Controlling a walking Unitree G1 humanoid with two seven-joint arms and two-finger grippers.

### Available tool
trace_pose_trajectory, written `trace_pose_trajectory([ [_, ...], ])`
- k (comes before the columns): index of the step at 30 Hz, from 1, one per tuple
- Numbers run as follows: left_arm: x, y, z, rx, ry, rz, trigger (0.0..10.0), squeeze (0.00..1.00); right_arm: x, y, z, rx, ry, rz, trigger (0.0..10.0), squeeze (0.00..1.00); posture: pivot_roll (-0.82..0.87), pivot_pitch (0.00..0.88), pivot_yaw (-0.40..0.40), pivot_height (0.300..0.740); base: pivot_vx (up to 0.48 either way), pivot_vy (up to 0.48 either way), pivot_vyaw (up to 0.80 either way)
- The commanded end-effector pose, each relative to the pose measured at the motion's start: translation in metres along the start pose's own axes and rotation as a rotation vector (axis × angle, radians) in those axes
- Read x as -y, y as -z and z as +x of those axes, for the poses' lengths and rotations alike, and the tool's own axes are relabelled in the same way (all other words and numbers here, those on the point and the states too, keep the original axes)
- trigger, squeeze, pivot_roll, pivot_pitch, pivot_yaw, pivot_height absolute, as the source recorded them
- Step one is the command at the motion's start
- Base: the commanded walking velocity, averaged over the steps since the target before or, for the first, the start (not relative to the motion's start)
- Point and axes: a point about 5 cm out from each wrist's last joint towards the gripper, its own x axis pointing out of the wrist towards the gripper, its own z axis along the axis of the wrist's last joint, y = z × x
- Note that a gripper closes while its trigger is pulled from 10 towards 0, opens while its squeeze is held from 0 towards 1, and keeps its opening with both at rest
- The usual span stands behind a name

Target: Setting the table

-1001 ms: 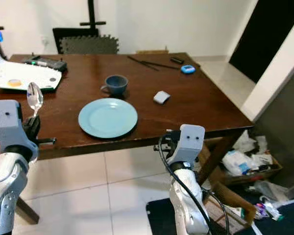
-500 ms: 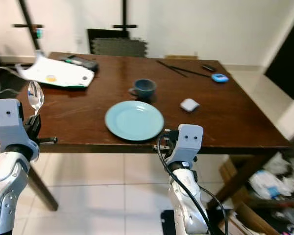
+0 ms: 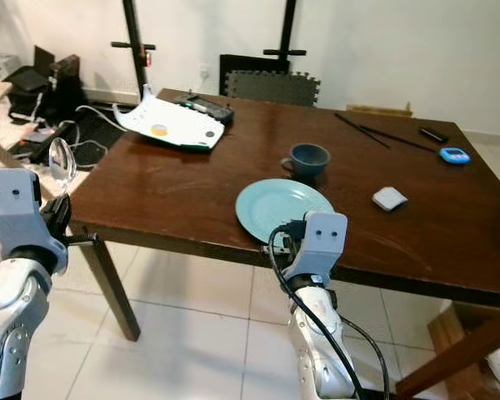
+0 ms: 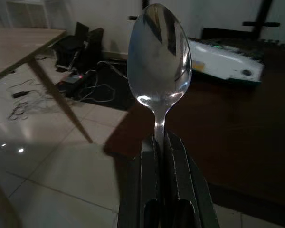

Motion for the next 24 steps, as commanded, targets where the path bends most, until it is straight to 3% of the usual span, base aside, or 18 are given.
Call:
trace_pose_trajectory([
  [1,-0.0015,0.0018,-0.0019,-0.012,-0.006,-0.003,10.0,0.0,0.0004,0.0018,-0.0019,-0.008,0.0,0.016,10.0,0.0,0.03,0.135,0.007,0.74,0.0,0.0,0.8],
  [24,-0.0004,0.0023,-0.0011,-0.013,-0.002,-0.003,10.0,0.0,-0.0006,0.0016,-0.0015,-0.007,-0.005,0.019,10.0,0.0,0.03,0.129,0.007,0.74,0.0,0.0,0.8],
])
